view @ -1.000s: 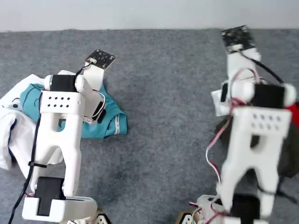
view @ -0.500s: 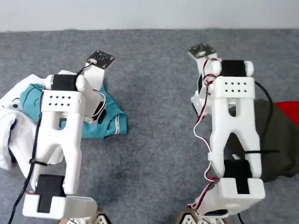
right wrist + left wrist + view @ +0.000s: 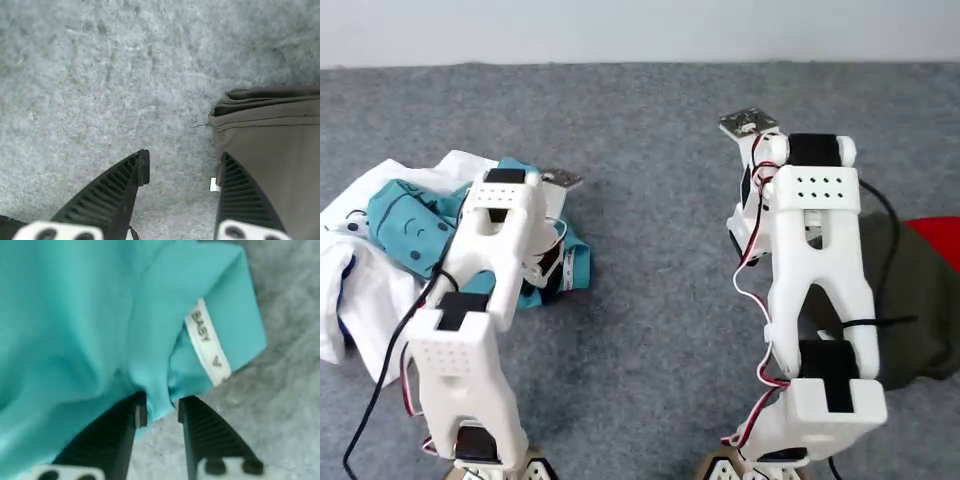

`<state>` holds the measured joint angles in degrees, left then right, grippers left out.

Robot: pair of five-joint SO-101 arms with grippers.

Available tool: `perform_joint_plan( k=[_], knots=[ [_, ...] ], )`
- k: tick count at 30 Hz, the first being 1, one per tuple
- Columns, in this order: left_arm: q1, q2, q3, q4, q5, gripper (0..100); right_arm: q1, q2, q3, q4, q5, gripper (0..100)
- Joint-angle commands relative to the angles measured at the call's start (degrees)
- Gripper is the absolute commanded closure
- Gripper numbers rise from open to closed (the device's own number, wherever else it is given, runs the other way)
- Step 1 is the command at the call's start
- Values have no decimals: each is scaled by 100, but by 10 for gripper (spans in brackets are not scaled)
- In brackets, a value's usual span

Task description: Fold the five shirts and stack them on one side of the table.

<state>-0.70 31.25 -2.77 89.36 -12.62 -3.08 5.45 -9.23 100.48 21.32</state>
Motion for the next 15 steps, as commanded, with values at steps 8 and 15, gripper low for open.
perform_joint_plan(
  k=[8, 15],
  knots=[
    [26, 158, -1270, 466, 0, 984, -22, -22, -26, 224, 62, 772],
    [53, -976, -2352, 1125, 35, 986, -31, -22, -18, 224, 62, 772]
  ],
)
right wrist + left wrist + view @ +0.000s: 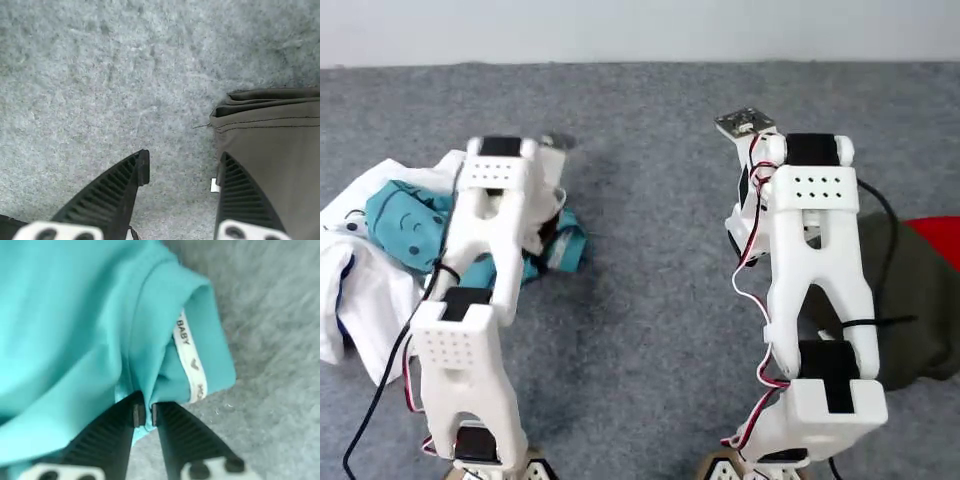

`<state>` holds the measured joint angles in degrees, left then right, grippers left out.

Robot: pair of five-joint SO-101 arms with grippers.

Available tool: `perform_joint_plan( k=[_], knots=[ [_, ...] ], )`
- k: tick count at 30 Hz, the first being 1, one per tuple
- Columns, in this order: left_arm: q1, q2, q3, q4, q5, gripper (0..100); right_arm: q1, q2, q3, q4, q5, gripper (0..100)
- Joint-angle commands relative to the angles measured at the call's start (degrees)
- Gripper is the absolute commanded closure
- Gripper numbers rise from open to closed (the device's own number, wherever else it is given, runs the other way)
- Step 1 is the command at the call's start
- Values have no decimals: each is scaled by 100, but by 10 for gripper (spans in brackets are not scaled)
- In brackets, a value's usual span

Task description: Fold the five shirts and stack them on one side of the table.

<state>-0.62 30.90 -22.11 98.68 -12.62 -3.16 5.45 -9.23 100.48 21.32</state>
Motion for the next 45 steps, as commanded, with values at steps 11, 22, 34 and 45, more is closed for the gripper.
perform_joint_plan(
  k=[11, 22, 34, 45],
  knots=[
    [1776, -4712, -541, 167, -18, 986, -22, -75, 1266, -321, 44, 772],
    [1345, -5240, 796, 158, -369, 984, -22, -75, 1354, -347, 18, 772],
    [633, -2330, 1982, -316, -369, 860, -22, -75, 1354, -338, 44, 772],
    [589, -422, 1059, -651, -44, 870, -22, -75, 1363, -338, 44, 772]
  ],
)
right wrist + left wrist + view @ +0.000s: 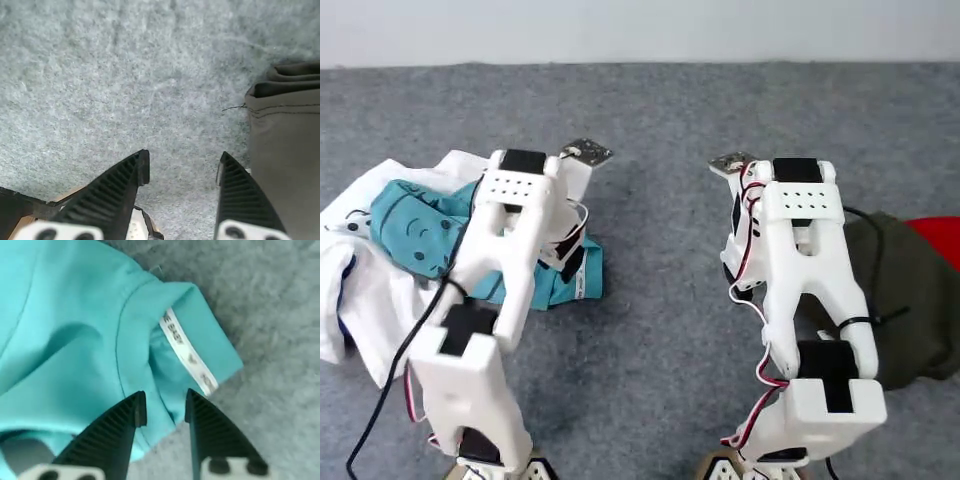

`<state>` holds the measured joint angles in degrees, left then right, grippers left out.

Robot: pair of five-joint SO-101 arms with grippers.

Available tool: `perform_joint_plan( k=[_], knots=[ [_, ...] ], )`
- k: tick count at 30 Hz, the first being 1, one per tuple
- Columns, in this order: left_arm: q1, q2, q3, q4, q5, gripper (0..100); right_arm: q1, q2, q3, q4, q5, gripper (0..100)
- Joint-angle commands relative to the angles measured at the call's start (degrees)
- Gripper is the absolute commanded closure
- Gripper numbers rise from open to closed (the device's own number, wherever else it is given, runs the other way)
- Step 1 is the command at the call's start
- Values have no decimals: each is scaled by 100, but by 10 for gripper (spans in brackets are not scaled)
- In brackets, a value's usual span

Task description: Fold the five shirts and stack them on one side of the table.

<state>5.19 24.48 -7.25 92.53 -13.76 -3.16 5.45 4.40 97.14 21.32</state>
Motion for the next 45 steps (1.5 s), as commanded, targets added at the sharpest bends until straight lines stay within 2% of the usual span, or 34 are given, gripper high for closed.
perform_joint_plan(
  k=[1, 7, 14, 17, 21, 24, 34, 41, 45],
  knots=[
    [9, 404, -567, -35, 88, 870, -22, -75, 0, -4, 53, 772],
    [-440, 1371, -1323, -492, 105, 929, -22, -75, 0, 4, 53, 772],
    [-1108, 2057, -1938, -448, 105, 984, -22, -40, 0, 4, 53, 772],
    [-1169, 2154, -2167, -62, 105, 985, -22, -40, 0, 4, 44, 772],
    [-897, 2154, -2835, 809, 79, 987, -22, -31, 0, 4, 44, 772],
    [-598, 2004, -3275, 809, 114, 987, -22, -31, 0, 4, 35, 772],
    [782, 176, -2316, 809, 70, 987, -22, -75, 642, -356, 44, 772],
    [1090, -818, -2202, 800, 70, 987, -22, -75, 677, -374, 44, 772],
    [870, -747, -1824, 765, 62, 984, -22, -75, 677, -365, 26, 772]
  ],
)
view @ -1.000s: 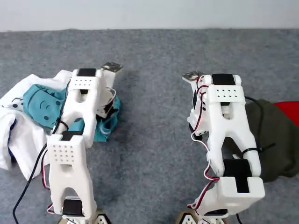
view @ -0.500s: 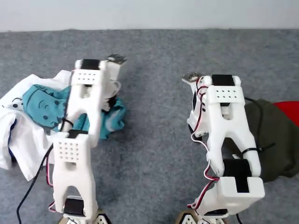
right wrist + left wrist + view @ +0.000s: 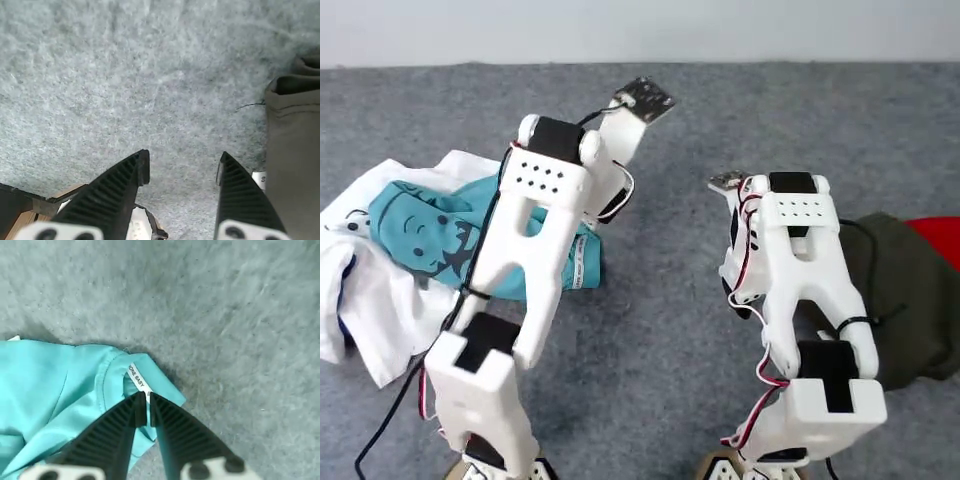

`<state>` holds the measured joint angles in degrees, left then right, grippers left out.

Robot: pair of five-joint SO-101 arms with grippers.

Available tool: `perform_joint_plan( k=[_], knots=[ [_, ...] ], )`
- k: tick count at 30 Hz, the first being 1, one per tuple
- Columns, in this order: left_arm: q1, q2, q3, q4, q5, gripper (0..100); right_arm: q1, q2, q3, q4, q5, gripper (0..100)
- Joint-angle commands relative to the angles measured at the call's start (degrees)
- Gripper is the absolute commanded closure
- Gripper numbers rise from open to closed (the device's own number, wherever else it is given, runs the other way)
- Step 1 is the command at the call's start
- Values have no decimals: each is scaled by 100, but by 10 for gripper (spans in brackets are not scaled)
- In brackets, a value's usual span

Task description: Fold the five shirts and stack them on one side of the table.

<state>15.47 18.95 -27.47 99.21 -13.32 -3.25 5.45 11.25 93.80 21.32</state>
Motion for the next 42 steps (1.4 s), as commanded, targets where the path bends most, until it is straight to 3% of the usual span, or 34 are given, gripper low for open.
perform_joint_plan(
  k=[1, 4, 9, 16, 19, 24, 27, 35, 42],
  knots=[
    [-299, -35, 347, 26, 26, 984, -13, -75, -9, -31, 26, 772],
    [-870, 554, 470, -35, 26, 952, -13, -75, -9, -31, 44, 772],
    [-1354, 1354, 470, -9, 62, 814, -22, -75, -9, -40, 53, 772],
    [-1398, 1618, 233, -97, 62, 810, -22, -75, -9, -40, 53, 772],
    [-1591, 1802, 31, -492, 97, 813, -22, -75, 9, -40, 53, 772],
    [-1934, 2303, -171, -985, 738, 813, -22, -75, 18, -40, 53, 772],
    [-2022, 2681, -171, -1002, 756, 814, -22, -75, 18, -40, 53, 772],
    [-1486, 3218, -189, -862, 589, 991, -22, -75, 18, -40, 53, 772],
    [-589, 2927, -1420, 141, 26, 987, -22, -75, 18, -40, 53, 772]
  ],
)
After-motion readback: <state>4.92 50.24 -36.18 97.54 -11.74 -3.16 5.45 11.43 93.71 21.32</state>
